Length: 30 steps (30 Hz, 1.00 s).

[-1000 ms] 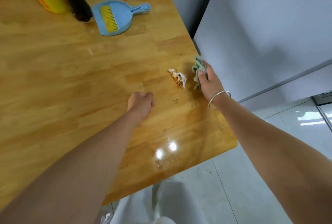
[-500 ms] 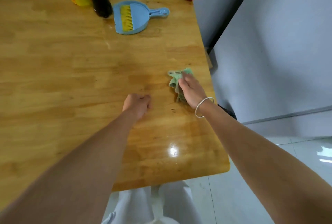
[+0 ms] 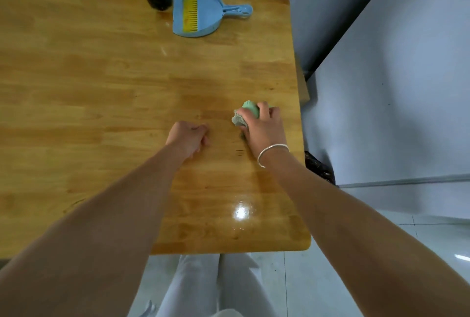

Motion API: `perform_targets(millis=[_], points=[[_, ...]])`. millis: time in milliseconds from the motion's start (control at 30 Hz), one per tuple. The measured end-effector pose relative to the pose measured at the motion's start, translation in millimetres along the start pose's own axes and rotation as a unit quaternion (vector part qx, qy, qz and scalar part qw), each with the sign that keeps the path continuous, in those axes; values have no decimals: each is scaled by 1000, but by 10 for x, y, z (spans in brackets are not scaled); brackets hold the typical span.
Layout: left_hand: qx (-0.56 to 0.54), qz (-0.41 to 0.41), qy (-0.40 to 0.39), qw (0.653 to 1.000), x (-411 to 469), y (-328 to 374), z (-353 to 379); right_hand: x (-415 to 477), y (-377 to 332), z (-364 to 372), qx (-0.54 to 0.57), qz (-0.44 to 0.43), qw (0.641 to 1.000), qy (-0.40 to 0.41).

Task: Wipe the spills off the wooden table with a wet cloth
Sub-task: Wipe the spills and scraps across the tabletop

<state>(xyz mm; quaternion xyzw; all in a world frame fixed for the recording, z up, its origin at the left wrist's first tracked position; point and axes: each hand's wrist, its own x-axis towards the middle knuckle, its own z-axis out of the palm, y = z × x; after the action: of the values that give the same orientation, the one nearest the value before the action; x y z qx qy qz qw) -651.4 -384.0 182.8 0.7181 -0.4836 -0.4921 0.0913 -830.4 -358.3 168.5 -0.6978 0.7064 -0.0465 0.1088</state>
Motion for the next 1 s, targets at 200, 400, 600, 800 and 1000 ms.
perform_targets(millis=[200, 400, 600, 800, 1000], points=[[5, 4, -11, 1000, 14, 17, -15, 45, 0, -63, 65, 12, 998, -19], [9, 5, -27, 1000, 10, -4, -47, 59, 0, -174, 143, 36, 987, -67], [1, -3, -56, 998, 6, 27, -85, 71, 82, -545, 433, 232, 868, -73], [5, -24, -69, 997, -63, 137, -88, -80, 357, -730, 527, 351, 773, -38], [-11, 13, -70, 997, -88, 426, 33, -150, 429, -813, 601, 377, 704, -12]])
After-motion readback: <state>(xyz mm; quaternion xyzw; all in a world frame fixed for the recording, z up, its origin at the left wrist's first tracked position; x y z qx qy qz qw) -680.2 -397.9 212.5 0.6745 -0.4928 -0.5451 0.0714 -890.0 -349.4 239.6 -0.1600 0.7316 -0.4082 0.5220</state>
